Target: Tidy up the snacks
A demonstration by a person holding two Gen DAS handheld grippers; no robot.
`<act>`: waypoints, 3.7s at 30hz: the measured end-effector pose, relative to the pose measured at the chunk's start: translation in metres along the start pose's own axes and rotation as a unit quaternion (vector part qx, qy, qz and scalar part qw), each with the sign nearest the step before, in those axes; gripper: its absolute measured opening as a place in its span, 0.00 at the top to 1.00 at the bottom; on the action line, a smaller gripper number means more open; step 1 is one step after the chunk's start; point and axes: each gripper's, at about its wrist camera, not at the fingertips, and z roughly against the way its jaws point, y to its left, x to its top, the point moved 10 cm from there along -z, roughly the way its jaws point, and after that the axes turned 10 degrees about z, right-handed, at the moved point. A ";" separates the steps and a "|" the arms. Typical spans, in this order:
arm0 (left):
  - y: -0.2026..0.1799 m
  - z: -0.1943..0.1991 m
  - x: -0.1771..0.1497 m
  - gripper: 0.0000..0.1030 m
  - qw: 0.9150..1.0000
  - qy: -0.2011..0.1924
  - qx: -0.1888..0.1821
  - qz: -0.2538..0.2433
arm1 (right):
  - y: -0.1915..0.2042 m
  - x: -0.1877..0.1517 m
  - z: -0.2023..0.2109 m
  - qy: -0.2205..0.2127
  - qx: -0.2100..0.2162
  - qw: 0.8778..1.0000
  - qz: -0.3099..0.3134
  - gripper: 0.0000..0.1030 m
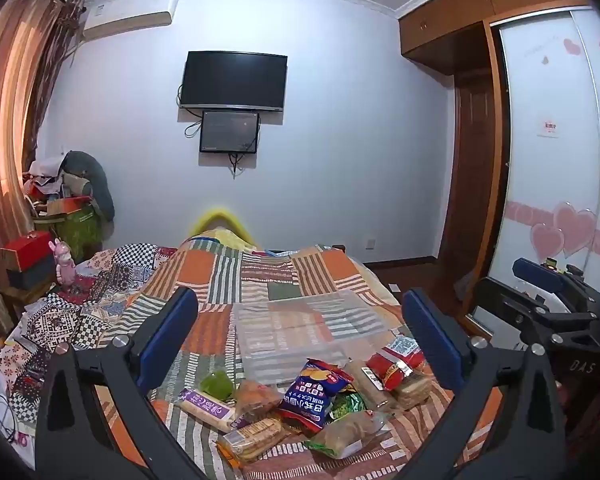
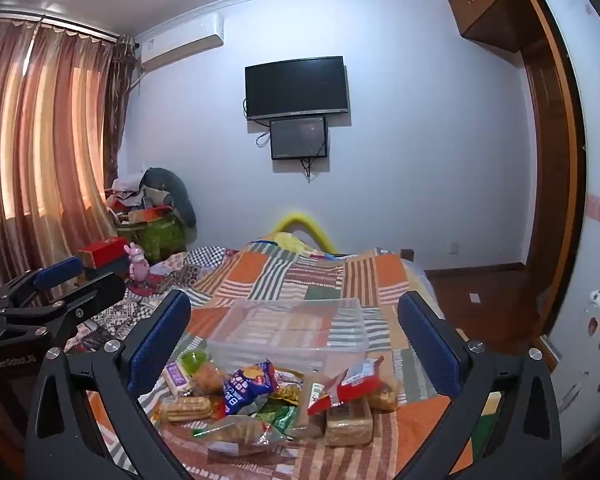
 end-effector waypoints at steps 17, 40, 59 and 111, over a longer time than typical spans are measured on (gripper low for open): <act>0.000 -0.002 -0.002 0.00 1.000 0.000 0.001 0.003 | -0.002 0.005 0.003 -0.001 0.002 1.000 -0.007 0.00; -0.001 0.000 0.003 0.00 1.000 -0.004 0.002 -0.002 | -0.004 0.005 0.006 -0.005 0.002 1.000 -0.014 0.00; 0.000 0.001 0.004 0.00 1.000 -0.006 0.001 -0.002 | -0.005 0.006 0.007 -0.003 0.004 1.000 -0.017 0.00; 0.033 -0.122 -0.103 0.39 0.979 0.202 -0.003 -0.013 | -0.051 -0.096 -0.072 0.164 0.001 0.984 -0.073 0.37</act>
